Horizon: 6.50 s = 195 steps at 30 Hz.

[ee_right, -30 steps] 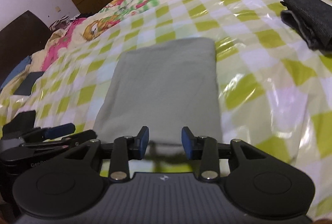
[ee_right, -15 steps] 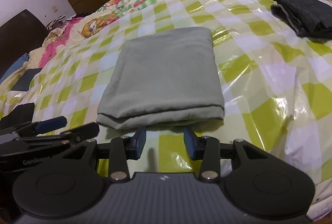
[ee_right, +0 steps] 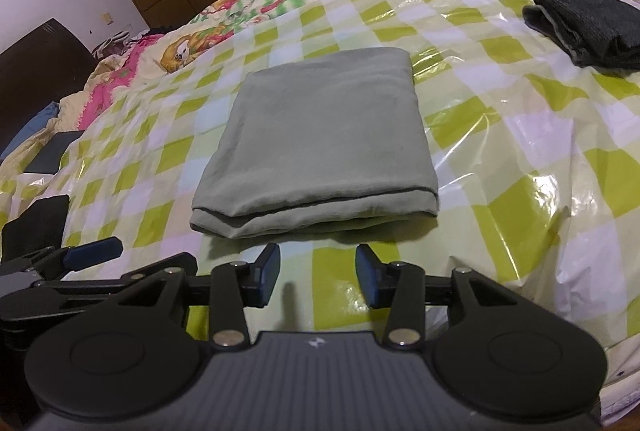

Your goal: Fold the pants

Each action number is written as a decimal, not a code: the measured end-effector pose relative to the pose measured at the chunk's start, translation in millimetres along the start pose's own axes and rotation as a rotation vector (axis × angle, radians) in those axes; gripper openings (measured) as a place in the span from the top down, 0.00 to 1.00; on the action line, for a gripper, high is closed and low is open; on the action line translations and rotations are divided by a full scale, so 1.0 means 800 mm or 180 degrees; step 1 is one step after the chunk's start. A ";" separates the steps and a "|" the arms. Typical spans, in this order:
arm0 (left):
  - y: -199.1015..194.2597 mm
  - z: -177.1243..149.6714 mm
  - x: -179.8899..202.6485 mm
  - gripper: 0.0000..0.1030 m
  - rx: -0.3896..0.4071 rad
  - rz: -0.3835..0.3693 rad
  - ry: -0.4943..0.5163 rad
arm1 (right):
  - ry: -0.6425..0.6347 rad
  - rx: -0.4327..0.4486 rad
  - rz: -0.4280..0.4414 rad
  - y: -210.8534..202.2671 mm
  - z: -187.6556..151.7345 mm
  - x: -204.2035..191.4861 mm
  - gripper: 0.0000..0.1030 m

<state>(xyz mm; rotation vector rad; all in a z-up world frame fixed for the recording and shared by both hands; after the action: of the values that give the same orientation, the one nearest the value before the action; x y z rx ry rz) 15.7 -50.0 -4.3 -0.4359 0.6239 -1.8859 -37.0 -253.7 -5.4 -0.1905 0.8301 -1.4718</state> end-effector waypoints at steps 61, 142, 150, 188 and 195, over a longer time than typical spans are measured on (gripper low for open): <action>0.007 -0.019 -0.013 0.00 -0.0219 0.0005 -0.0251 | -0.0054 -0.0101 0.0014 0.007 -0.009 -0.005 0.53; -0.003 -0.010 -0.019 0.00 -0.0028 0.0038 -0.0273 | 0.0068 -0.0194 0.0102 -0.002 -0.016 -0.004 0.45; 0.010 -0.019 -0.015 0.00 -0.0154 0.0036 -0.0252 | 0.0083 -0.0181 0.0047 -0.003 -0.017 -0.003 0.45; -0.014 -0.004 -0.030 0.00 0.0399 0.0287 -0.0273 | 0.0189 -0.0212 0.0100 0.005 -0.018 -0.001 0.44; -0.001 -0.002 -0.022 0.00 0.0184 0.0178 -0.0231 | 0.0224 -0.0203 0.0109 0.004 -0.019 0.000 0.44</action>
<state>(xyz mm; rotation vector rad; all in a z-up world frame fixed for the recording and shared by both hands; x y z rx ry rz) 20.6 -33.4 -5.5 -0.4430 0.5268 -1.8220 -43.5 -247.8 -18.3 -0.1721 0.9338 -1.4275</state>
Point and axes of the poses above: each gripper's, at about its wrist camera, not at the fingertips, and y roughly the way its jaws point, x to its right, z to its top, the point moved 2 cm from there along y, roughly the way its jaws point, and after that the axes turned 9 degrees about x, right-handed, at the moved point
